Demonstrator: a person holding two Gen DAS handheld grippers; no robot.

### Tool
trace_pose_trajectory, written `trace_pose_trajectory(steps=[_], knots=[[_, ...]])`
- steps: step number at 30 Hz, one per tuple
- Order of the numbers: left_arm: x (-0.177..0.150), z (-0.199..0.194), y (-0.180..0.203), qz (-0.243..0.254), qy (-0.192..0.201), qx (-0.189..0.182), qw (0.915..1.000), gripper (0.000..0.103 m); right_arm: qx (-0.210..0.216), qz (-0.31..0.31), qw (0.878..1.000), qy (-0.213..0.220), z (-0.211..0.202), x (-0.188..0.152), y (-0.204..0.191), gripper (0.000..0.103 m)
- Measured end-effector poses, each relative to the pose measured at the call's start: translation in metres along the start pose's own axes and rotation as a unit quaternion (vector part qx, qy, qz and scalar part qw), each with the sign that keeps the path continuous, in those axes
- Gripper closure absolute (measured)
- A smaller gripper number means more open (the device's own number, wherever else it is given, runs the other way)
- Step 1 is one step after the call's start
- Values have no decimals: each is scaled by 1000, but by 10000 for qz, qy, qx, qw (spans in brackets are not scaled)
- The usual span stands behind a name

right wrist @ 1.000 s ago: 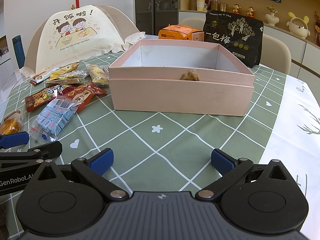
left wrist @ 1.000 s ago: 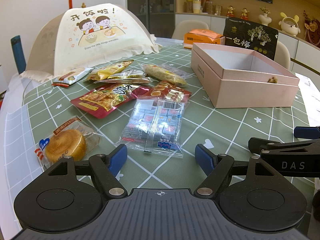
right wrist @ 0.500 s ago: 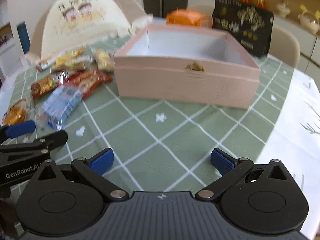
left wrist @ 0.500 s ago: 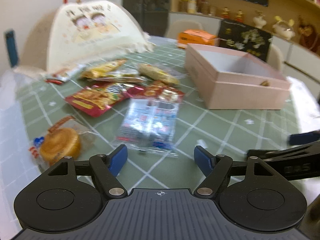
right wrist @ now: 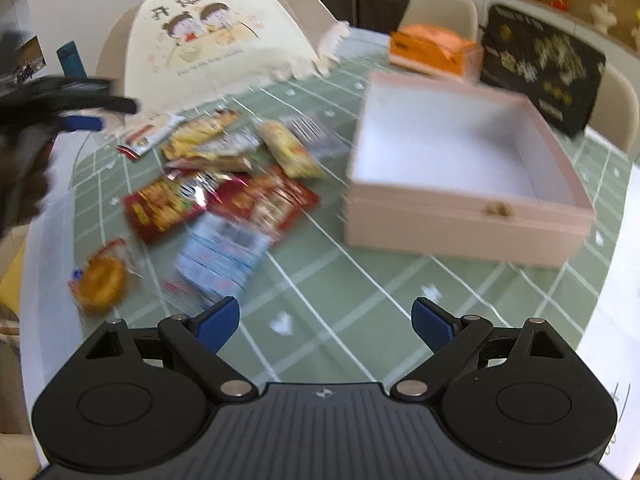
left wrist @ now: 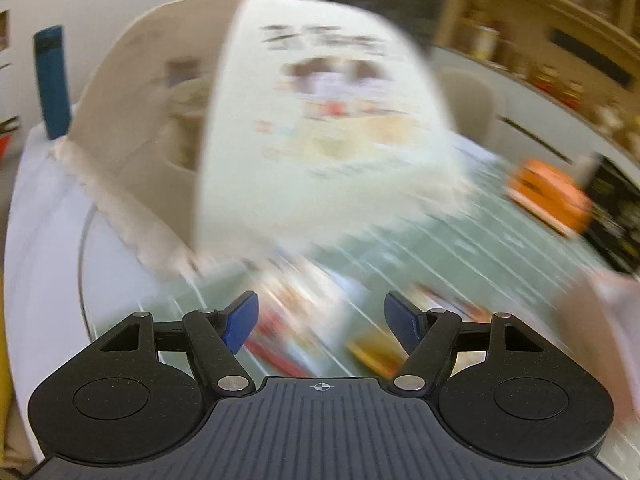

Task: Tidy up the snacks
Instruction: 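Move the left gripper over the snack pile while the right gripper approaches the round pastry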

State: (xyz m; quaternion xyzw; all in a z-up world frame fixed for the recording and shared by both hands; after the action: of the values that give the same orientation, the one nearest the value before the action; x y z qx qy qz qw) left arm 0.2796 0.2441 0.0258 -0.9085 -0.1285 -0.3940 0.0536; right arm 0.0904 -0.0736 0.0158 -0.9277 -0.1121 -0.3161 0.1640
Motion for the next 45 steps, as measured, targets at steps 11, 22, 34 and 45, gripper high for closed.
trace_pose_trajectory(steps=[11, 22, 34, 45], knots=[[-35, 33, 8, 1124, -235, -582, 9917, 42, -86, -263, 9992, -276, 24, 31, -27, 9], [-111, -41, 26, 1020, -843, -1427, 9809, 44, 1372, -1027, 9840, -480, 90, 15, -147, 16], [-149, -120, 44, 488, -570, -741, 9944, 48, 1329, -1310, 9791, -808, 15, -48, -75, 52], [-180, -158, 174, 777, -898, -1013, 9877, 46, 572, -845, 9946, -172, -39, -57, 46, 25]])
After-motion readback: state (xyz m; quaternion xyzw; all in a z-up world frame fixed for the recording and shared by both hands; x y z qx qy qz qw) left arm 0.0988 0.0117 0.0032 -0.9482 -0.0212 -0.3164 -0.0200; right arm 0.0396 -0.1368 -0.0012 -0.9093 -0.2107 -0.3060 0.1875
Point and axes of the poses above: each gripper's, at about its wrist camera, not at the fingertips, and z roughly the way its jaws point, y to its right, x to its top, the point moved 7 cm from there along z, roughly the way its jaws point, and after that the axes turned 12 degrees about x, right-handed, at the moved point
